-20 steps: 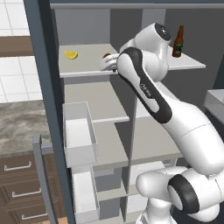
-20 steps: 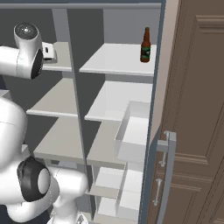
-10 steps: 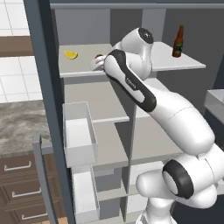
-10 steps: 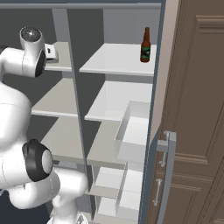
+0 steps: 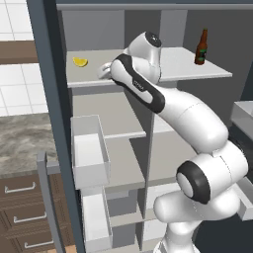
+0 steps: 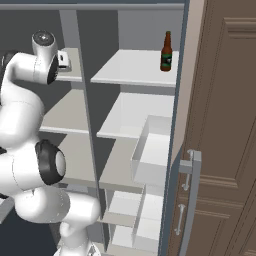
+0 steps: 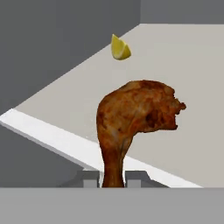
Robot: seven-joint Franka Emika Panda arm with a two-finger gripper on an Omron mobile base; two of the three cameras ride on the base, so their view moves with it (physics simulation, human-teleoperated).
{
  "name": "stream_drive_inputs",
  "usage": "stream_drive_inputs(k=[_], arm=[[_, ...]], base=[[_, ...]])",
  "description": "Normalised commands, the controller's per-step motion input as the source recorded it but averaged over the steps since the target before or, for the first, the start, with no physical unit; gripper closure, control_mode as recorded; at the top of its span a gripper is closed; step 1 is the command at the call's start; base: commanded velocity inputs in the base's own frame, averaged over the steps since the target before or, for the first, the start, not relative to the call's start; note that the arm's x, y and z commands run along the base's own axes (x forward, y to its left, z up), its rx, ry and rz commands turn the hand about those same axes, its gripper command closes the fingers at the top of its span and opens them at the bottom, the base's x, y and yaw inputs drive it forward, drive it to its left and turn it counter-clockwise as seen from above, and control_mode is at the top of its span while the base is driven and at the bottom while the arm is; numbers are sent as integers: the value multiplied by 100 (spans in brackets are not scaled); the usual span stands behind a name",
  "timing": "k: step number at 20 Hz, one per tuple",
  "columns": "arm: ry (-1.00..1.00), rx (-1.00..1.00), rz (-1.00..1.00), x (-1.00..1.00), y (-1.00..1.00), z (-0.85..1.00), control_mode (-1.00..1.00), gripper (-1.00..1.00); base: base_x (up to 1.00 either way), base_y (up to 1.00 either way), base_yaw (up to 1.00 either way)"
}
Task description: There's a chicken drumstick in the fridge that needs to be moved to the freezer for freezing. Pick up the chicken drumstick from the fridge, place it on any shelf in the freezer, and close the fridge and freezer doors when done.
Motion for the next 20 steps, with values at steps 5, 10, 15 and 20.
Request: stream_drive_inputs(k=[5,10,15,20], arm=[[0,0,0,41,2,-24,-100,100],[0,0,0,47,0,-16,-100,100],[0,0,0,43,0,-1,-100,100],[0,0,0,43,3,-10,-100,100]], base=[[0,0,0],[0,0,0],[0,0,0],[0,0,0]])
